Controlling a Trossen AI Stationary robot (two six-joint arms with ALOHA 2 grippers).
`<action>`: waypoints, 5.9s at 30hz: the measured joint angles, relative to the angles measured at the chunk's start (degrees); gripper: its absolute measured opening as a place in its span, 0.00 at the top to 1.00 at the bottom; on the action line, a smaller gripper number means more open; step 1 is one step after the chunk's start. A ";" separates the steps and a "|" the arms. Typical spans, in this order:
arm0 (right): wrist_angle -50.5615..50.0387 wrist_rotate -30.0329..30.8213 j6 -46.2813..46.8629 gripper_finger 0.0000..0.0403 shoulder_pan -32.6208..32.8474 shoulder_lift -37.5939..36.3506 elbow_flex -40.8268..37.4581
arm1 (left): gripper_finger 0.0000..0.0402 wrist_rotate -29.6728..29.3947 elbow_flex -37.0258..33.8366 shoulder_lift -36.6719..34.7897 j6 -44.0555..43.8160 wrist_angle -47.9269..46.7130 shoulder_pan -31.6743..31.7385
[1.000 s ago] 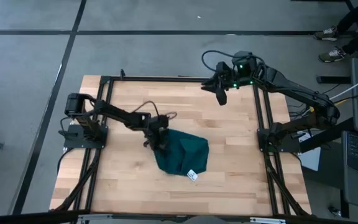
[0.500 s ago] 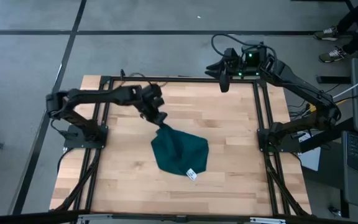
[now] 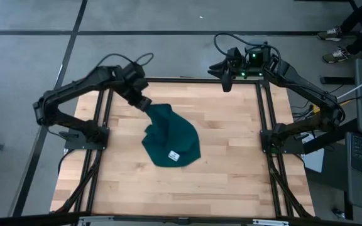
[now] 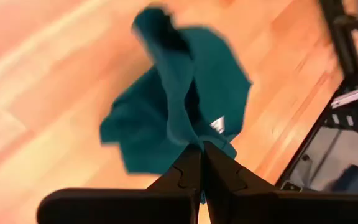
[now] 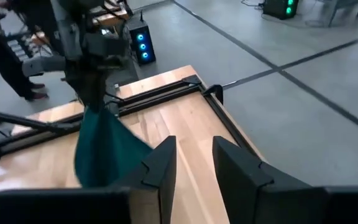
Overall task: Fold microfiber towels
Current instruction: Fold the black towel on the table
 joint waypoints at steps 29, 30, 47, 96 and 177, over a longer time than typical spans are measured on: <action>12.20 6.85 13.91 0.69 24.45 13.17 -17.94 | 1.00 1.38 4.60 11.62 18.35 -0.36 7.80; 12.49 7.17 13.93 0.69 25.25 14.22 -17.94 | 1.00 1.74 4.60 11.65 18.94 -0.32 8.30; 26.36 8.15 20.08 0.61 31.59 25.08 -17.94 | 1.00 5.66 -2.61 11.74 25.51 5.70 15.24; 12.25 6.10 33.44 0.54 29.60 47.80 4.28 | 1.00 12.19 -9.45 11.81 37.14 13.16 27.20; 3.90 10.95 34.60 1.00 21.29 49.02 0.11 | 0.99 15.38 -12.10 11.94 32.86 17.03 22.15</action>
